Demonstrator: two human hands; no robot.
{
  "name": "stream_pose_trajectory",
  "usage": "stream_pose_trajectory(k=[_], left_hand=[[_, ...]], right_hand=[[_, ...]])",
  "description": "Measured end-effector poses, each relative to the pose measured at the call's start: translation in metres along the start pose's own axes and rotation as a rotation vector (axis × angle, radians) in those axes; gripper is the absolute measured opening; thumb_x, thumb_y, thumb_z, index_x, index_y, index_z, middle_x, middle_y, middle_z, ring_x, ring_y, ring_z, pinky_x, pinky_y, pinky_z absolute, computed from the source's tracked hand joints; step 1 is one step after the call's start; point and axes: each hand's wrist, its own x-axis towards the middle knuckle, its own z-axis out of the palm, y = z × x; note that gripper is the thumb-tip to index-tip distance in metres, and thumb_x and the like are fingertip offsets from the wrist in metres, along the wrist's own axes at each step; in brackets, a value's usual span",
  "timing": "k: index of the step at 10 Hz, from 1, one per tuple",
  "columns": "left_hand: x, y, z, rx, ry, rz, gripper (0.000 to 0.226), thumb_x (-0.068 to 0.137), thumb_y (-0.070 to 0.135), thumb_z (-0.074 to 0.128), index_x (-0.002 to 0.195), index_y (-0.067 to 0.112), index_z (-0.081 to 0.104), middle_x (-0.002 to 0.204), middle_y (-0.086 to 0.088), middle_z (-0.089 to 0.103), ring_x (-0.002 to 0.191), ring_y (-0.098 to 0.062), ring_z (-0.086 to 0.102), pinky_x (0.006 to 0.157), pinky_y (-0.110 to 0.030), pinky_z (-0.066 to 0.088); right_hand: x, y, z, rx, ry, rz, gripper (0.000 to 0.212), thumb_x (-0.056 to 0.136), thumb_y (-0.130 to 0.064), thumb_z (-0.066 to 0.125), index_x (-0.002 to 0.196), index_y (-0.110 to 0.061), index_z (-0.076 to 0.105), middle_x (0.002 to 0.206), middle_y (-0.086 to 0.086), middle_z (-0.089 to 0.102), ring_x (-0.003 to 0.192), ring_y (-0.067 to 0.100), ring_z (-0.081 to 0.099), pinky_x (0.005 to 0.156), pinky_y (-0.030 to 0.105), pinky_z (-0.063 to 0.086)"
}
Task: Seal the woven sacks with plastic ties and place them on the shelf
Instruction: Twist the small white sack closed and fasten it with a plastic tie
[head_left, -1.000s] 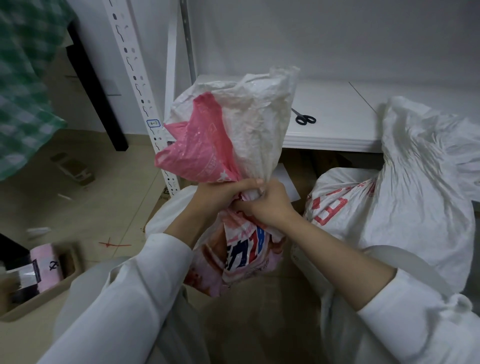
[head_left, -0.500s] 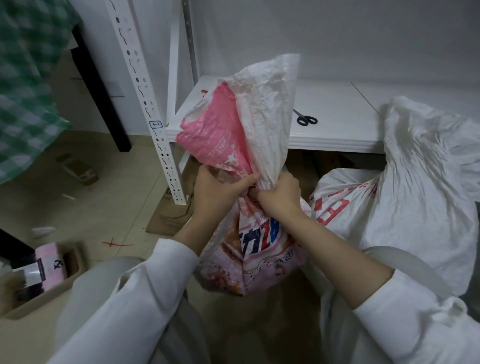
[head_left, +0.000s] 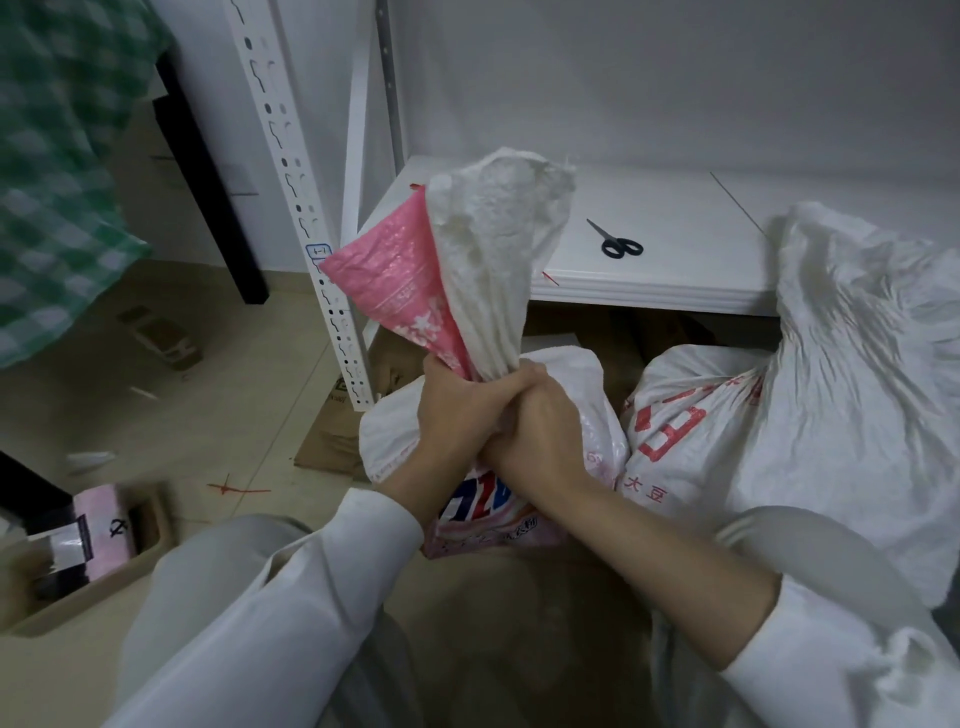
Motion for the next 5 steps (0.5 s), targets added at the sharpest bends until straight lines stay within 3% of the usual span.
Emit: stream_pose_trajectory(k=[1,2,3,4,5], left_hand=[[0.001,-0.002,0.0,-0.092,0.034,-0.077,0.092,0.04,0.067,0.081,0.117,0.021,0.058,0.108,0.003,0.067,0.104,-0.017,0.063,0.095,-0.043,0.052],[-0.019,0.019,-0.005,-0.168,0.033,-0.187,0.05,0.073,0.041,0.08,0.111,0.017,0.059,0.114,-0.006,0.065,0.108,-0.022,0.06,0.1,-0.04,0.048],[-0.006,0.007,-0.007,-0.209,0.071,-0.183,0.021,0.076,0.028,0.079,0.088,0.024,0.062,0.1,-0.005,0.069,0.096,-0.022,0.065,0.087,-0.037,0.053],[-0.003,0.007,-0.01,-0.217,0.127,-0.158,0.027,0.067,0.032,0.08,0.079,0.029,0.056,0.093,0.0,0.069,0.093,-0.023,0.066,0.091,-0.043,0.053],[-0.001,0.015,-0.013,-0.221,0.136,-0.114,0.039,0.054,0.043,0.078,0.085,0.024,0.064,0.092,-0.001,0.072,0.091,-0.023,0.068,0.091,-0.045,0.053]], right_hand=[[-0.002,-0.002,0.006,0.056,-0.053,0.015,0.062,0.066,-0.018,0.083,0.12,-0.009,0.053,0.114,0.008,0.058,0.104,0.024,0.057,0.088,0.038,0.051],[0.0,0.001,0.009,0.041,-0.068,0.028,0.067,0.065,-0.021,0.083,0.121,-0.01,0.047,0.11,0.008,0.059,0.1,0.025,0.059,0.089,0.044,0.051],[0.0,0.0,0.013,0.006,-0.058,-0.028,0.08,0.065,-0.031,0.084,0.13,-0.013,0.04,0.118,0.002,0.06,0.105,0.019,0.061,0.093,0.04,0.05],[0.005,0.001,0.011,0.015,-0.07,-0.045,0.096,0.063,-0.038,0.085,0.14,-0.016,0.032,0.126,-0.002,0.059,0.112,0.017,0.059,0.097,0.044,0.048],[0.011,0.004,0.007,0.014,-0.081,0.001,0.108,0.062,-0.044,0.086,0.147,-0.018,0.026,0.138,-0.001,0.052,0.124,0.02,0.052,0.105,0.046,0.042]])
